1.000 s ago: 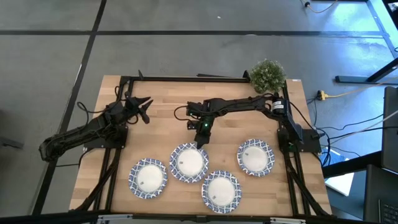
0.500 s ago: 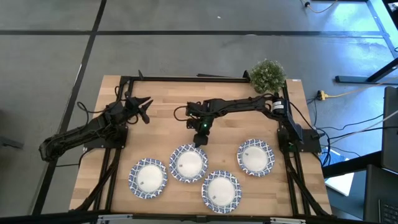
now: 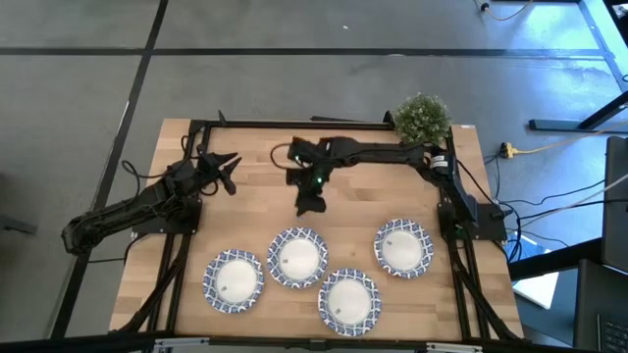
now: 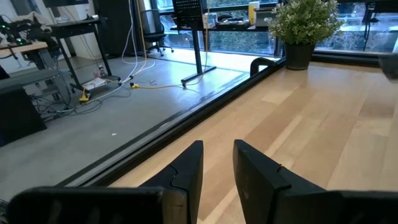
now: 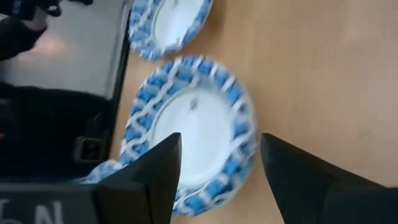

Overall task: Nest bowls inside each other
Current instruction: Stack the bowl on top of the other blue bowls

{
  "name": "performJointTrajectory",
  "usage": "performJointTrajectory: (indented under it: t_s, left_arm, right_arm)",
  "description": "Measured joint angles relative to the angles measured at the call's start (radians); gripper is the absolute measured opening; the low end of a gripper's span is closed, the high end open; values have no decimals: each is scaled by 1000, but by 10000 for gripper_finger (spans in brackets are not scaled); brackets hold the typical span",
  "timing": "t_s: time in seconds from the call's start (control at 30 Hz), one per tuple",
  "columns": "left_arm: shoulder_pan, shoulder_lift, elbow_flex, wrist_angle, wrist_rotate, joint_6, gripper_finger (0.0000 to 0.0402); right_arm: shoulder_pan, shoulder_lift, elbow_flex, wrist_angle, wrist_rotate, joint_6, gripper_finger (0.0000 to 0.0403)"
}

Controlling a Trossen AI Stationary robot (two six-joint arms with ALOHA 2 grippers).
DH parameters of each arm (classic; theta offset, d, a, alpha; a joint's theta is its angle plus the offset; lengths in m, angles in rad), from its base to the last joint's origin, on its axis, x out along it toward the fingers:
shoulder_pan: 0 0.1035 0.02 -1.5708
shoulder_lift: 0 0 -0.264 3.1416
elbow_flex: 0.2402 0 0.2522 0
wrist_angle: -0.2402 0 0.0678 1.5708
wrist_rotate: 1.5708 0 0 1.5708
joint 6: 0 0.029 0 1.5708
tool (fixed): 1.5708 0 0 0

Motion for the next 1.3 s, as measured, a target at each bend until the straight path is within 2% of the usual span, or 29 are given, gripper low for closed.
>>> performJointTrajectory:
  t_s: [0.2, 0.43, 0.5, 0.63, 0.83, 1.03, 1.2, 1.3]
  left_arm:
    - [0, 0, 0, 0, 0, 0, 82]
    - [0, 0, 0, 0, 0, 0, 82]
    - [0, 0, 0, 0, 0, 0, 82]
    - [0, 0, 0, 0, 0, 0, 82]
    - [0, 0, 0, 1, 0, 0, 82]
    - [0, 0, 0, 0, 0, 0, 82]
    - [0, 0, 0, 0, 0, 0, 82]
    - [0, 0, 0, 1, 0, 0, 82]
  right_arm:
    - [-36, -60, 128, 23, 243, -116, 218]
    - [-112, -226, 37, 68, 262, -120, 218]
    - [-123, -284, -31, 86, 266, -122, 218]
    - [-126, -435, -238, 232, 290, -112, 218]
    - [-129, -685, -605, 443, 403, -9, 218]
    - [-99, -928, -902, 610, 412, 111, 218]
    - [-38, -1111, -1101, 747, 415, 169, 218]
    - [0, -1196, -1185, 762, 426, 172, 218]
